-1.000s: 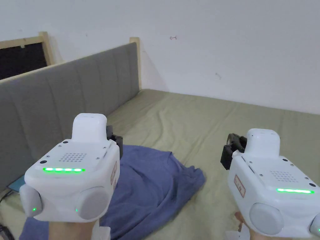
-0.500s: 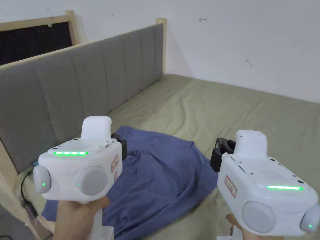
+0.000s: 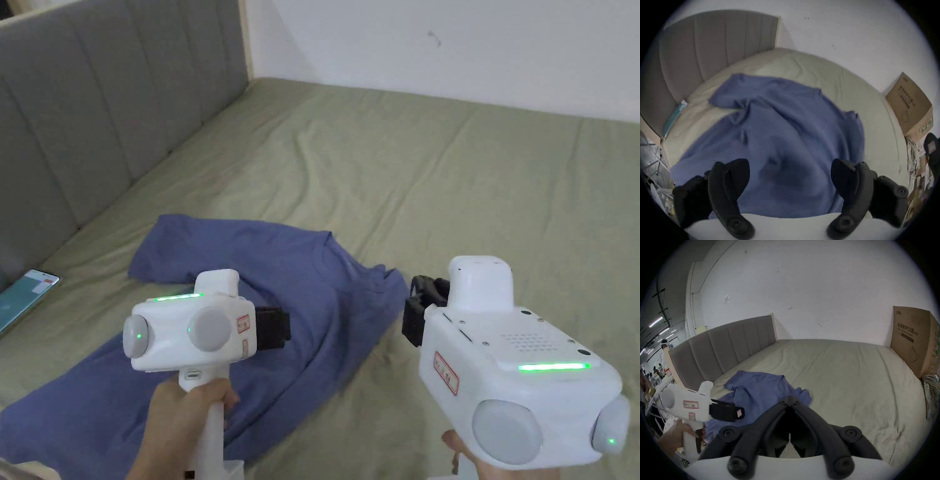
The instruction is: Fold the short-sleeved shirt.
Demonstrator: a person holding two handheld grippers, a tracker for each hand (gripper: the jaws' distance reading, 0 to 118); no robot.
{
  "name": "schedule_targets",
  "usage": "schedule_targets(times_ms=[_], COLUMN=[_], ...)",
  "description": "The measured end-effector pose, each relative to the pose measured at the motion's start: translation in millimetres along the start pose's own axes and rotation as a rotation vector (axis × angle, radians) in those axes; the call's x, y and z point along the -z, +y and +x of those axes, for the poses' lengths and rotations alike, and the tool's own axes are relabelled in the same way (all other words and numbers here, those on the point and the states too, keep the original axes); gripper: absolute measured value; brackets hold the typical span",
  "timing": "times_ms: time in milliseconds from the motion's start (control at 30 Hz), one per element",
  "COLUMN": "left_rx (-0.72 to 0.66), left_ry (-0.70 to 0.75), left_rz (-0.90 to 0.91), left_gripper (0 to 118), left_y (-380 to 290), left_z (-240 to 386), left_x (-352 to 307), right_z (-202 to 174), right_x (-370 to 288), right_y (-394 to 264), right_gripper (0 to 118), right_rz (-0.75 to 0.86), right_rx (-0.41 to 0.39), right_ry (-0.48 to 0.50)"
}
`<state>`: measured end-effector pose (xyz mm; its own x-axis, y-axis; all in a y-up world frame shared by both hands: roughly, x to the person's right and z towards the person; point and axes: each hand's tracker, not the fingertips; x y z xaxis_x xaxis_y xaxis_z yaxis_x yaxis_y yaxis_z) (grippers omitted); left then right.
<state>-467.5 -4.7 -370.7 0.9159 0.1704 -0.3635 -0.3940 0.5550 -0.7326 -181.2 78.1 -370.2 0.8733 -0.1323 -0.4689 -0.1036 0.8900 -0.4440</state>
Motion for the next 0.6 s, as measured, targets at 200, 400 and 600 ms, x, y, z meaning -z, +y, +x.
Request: schedule_targets(times_ms=[200, 400, 600], left_rx=[0.046, 0.054, 0.013], left_ry=[0.071, 0.095, 0.059], left_rz=[-0.120, -0.093, -0.121], left_gripper=[108, 54, 7], left_y=[-5.6, 1.8, 15.0], left_z=[10.0, 16.7, 2.4], left_x=[48.0, 36.1, 28.1], right_z=[8.6, 17.4, 28.5], right_x=[17.5, 22.1, 14.8], right_y=[-11.3, -20.3, -18.3], right_gripper=[0, 0, 0], right_rz=[-0.060, -0.098, -0.099], right_rx=[-0.008, 0.016, 0.030], right_ry=[-0.024, -0.031, -0.053])
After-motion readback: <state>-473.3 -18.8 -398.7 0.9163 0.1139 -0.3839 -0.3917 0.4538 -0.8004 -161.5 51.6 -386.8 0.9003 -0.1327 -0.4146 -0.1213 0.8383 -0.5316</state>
